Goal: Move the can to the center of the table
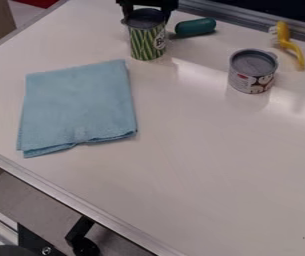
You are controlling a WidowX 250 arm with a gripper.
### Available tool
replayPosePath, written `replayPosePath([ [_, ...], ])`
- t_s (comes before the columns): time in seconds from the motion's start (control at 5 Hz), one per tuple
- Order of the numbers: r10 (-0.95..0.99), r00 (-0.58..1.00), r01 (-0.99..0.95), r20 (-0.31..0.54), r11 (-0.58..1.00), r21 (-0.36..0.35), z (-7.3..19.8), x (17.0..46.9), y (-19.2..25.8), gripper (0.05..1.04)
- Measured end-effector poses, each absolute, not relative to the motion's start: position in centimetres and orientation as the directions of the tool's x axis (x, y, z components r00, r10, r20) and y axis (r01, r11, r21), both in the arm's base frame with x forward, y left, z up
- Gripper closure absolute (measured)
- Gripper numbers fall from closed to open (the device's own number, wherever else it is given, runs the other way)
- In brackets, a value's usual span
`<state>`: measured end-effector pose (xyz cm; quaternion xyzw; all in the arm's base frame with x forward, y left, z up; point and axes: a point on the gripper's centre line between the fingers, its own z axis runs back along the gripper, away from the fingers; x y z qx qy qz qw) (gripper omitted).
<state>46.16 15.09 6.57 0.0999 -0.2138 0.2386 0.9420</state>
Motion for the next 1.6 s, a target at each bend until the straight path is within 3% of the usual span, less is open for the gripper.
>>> replayPosePath([
  [0.2,0.501,0.742,-0.565,0.446,0.825,0.012,7.0,44.7,13.7,0.085],
  [0.6,0.592,0.624,-0.685,0.511,0.729,-0.008,7.5,42.3,10.8,0.085],
  [0.8,0.632,0.604,-0.699,0.486,0.713,-0.056,7.4,42.2,9.9,0.085],
  [1.2,0.659,0.613,-0.712,0.436,0.700,-0.058,5.7,41.6,9.0,0.085],
  [1.6,0.639,0.683,-0.668,0.353,0.743,-0.052,5.4,38.9,6.9,0.085],
])
